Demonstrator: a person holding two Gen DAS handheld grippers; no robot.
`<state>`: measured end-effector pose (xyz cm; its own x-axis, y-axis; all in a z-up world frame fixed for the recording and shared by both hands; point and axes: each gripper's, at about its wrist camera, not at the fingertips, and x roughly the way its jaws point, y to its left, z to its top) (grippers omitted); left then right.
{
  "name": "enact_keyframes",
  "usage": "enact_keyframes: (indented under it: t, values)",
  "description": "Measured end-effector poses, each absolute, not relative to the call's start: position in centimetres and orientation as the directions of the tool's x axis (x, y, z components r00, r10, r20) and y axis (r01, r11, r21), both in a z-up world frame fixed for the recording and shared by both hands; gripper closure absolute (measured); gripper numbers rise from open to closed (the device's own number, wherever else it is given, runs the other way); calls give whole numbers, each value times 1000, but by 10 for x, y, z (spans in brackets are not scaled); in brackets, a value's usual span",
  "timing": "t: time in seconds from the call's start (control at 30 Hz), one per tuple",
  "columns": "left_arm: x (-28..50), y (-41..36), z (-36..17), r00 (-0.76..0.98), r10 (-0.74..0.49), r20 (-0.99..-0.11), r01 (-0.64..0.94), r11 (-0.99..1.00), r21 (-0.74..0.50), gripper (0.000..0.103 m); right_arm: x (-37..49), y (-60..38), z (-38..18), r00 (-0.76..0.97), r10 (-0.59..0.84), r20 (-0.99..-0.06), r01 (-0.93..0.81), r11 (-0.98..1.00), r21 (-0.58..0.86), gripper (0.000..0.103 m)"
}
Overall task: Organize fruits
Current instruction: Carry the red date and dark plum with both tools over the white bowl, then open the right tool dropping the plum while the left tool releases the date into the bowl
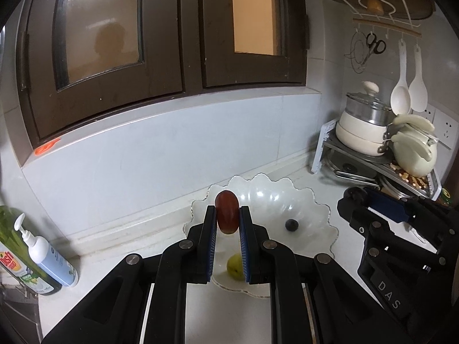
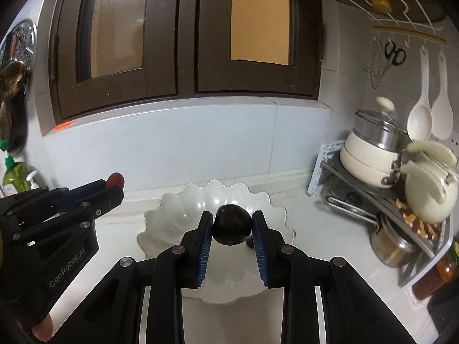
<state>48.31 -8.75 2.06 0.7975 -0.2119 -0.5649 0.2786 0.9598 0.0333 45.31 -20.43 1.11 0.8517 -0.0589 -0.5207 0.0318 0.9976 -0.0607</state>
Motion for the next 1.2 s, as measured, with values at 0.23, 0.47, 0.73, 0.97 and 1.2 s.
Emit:
enact_keyframes:
  t: [0.23,0.47,0.73,0.97,1.2]
  values:
    - [509,-90,8,772,-186,-607,258,966,32,86,484,-205,6,838,-56,-542,10,996,-86,74]
    - [534,-94,-7,744,-159,-649,247,968,46,86,515,-207,-9,807,-46,-589,-15,995,-97,74]
    - [566,-102,-25,712,-136,-689,250,966,67,86,551,-213,-29,753,-35,-657,-32,995,-90,74]
    - [589,-110,-44,656,-138,-742,257,965,47,86,575,-222,-50,690,-24,-723,-38,997,-69,74]
    - [610,-120,-69,590,-120,-799,266,963,52,86,593,-231,-68,625,-20,-780,-40,998,-57,74]
